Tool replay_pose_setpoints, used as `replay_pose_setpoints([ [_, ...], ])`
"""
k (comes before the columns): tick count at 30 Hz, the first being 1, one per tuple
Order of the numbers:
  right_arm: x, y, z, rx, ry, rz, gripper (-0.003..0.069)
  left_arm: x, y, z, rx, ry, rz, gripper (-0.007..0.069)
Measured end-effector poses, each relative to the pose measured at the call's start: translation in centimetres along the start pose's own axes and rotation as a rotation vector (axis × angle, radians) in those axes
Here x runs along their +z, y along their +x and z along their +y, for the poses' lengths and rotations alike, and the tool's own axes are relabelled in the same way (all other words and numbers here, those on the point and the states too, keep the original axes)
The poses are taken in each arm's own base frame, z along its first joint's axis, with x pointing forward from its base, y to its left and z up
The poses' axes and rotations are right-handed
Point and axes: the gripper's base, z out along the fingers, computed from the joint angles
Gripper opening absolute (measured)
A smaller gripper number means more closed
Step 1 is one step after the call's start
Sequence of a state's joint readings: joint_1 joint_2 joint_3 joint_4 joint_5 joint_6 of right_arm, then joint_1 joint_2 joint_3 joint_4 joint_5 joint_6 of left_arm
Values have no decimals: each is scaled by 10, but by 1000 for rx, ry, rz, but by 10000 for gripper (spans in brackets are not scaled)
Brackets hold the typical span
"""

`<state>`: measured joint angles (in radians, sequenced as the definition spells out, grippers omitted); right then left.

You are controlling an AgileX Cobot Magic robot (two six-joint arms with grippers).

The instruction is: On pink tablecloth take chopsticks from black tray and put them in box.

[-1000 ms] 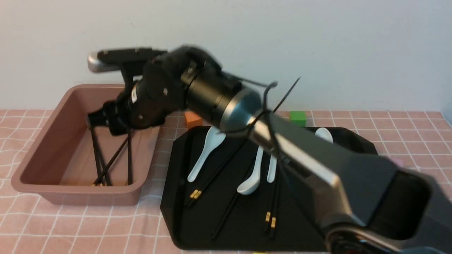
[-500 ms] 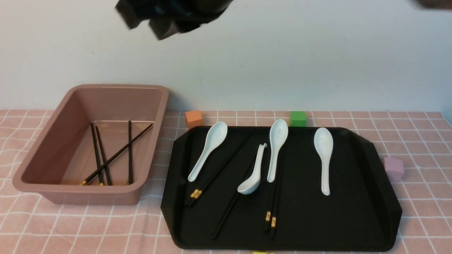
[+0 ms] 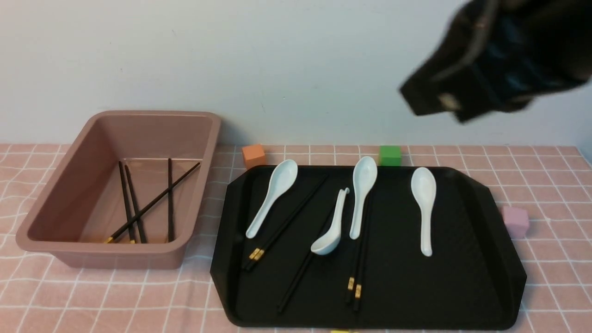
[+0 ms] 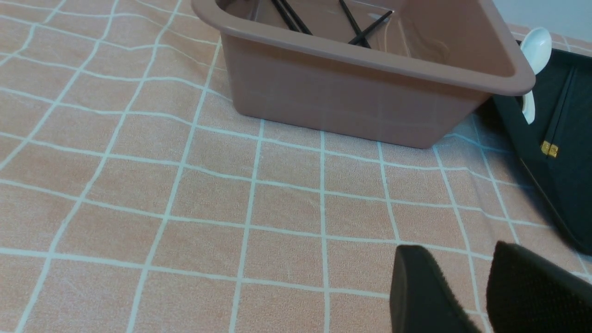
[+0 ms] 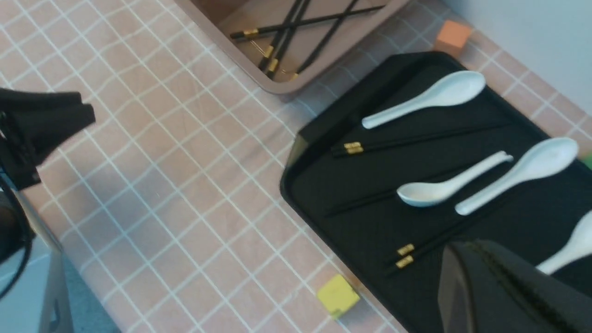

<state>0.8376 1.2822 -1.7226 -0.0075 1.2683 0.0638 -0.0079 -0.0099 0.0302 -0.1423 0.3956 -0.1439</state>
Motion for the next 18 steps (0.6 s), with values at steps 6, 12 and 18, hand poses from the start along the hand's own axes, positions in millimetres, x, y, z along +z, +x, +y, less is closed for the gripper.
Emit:
replay_pose_setpoints([
  [6, -9, 34, -10, -32, 86, 40, -14, 0, 0, 0, 0, 0, 0, 239],
  [12, 12, 95, -35, 67, 149, 94, -14, 0, 0, 0, 0, 0, 0, 239],
  [18, 33, 202, -68, 247, 333, -103, -14, 0, 0, 0, 0, 0, 0, 239],
])
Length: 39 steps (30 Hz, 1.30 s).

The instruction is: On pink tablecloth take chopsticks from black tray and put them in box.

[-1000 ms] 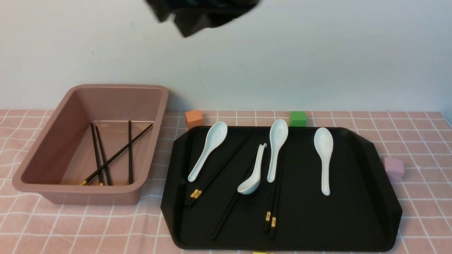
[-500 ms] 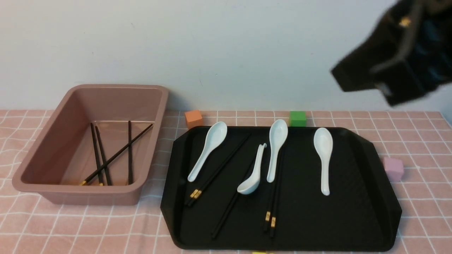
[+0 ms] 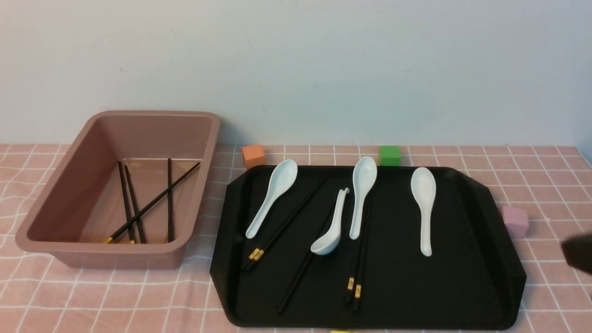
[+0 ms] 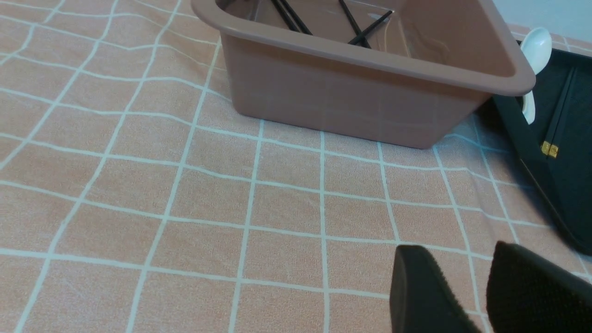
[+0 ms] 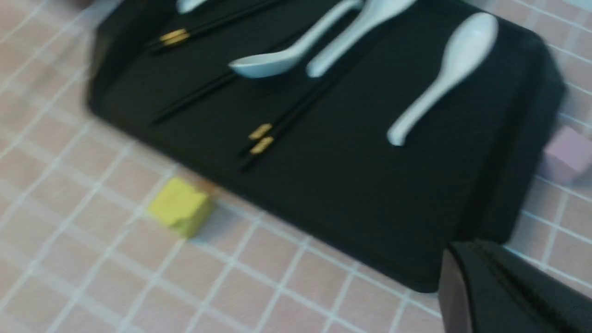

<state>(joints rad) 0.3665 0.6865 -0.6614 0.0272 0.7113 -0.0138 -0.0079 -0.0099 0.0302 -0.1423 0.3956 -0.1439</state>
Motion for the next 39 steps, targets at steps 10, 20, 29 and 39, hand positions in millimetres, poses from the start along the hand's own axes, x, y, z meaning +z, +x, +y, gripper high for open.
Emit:
replay_pose_setpoints([
  [10, 19, 142, -20, 152, 276, -304, -14, 0, 0, 0, 0, 0, 0, 239],
  [20, 23, 158, -18, 151, 275, -346, -14, 0, 0, 0, 0, 0, 0, 239],
  [29, 23, 158, -17, 145, 260, -346, -10, 0, 0, 0, 0, 0, 0, 239],
  [39, 23, 158, -17, 145, 260, -346, -6, 0, 0, 0, 0, 0, 0, 239],
])
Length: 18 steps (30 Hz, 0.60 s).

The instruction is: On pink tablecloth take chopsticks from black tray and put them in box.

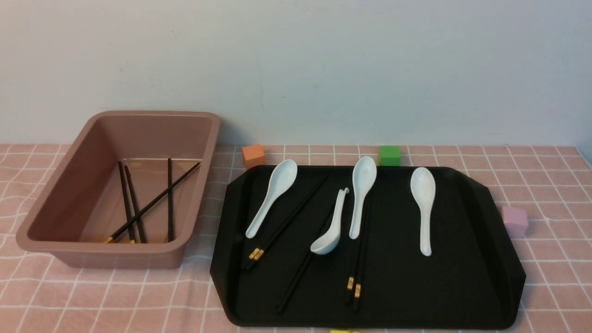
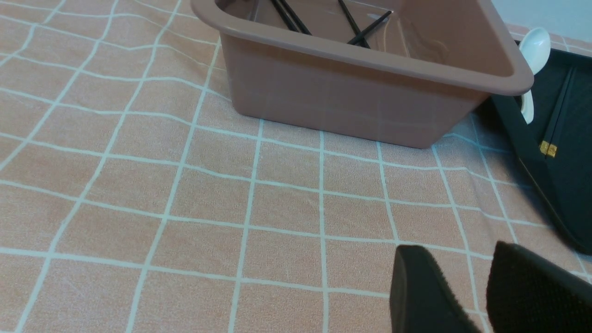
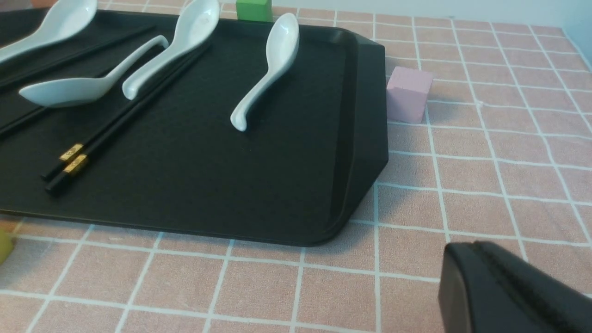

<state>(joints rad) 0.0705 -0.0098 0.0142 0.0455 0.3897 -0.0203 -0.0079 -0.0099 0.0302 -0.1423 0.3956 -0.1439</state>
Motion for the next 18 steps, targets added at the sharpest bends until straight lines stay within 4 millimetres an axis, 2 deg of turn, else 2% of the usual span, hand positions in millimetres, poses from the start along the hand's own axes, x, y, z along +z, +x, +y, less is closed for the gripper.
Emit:
replay_pose_setpoints([
  [18, 0, 0, 0, 0, 0, 0, 0, 0, 0, 0, 0, 0, 0, 239],
])
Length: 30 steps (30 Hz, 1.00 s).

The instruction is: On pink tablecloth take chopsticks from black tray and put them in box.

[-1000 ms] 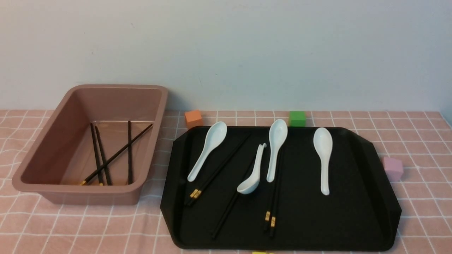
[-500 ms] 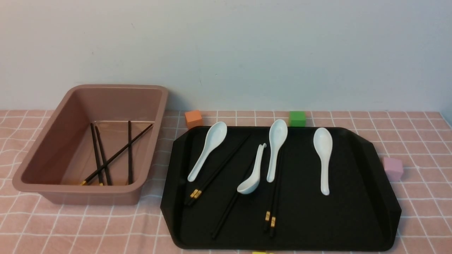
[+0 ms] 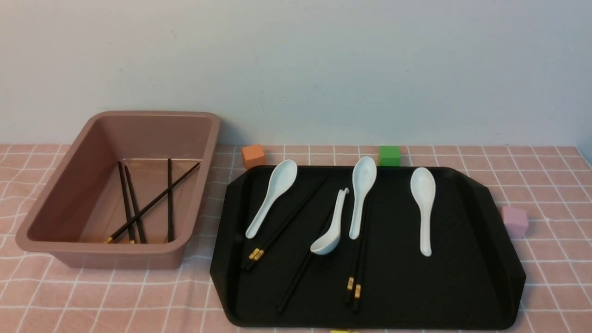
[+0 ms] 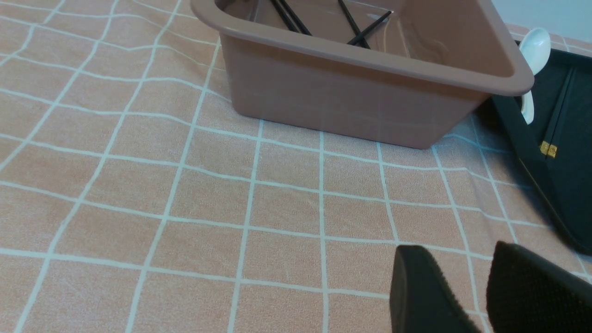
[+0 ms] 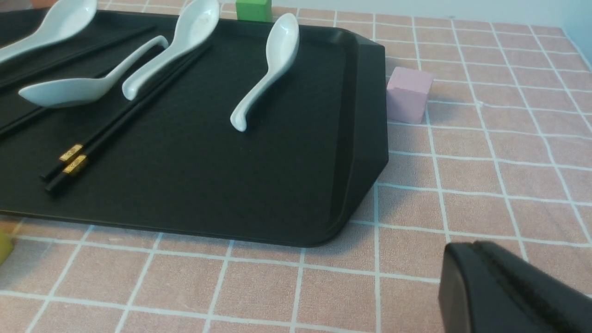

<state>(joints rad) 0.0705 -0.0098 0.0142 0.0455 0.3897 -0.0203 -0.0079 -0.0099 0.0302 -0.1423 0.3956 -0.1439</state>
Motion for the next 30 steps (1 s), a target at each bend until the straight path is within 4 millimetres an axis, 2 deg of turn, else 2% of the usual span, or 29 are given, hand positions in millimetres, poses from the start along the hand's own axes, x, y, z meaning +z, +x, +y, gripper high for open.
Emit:
replay_pose_setpoints([
  [30, 0, 0, 0, 0, 0, 0, 28, 0, 0, 0, 0, 0, 0, 239],
])
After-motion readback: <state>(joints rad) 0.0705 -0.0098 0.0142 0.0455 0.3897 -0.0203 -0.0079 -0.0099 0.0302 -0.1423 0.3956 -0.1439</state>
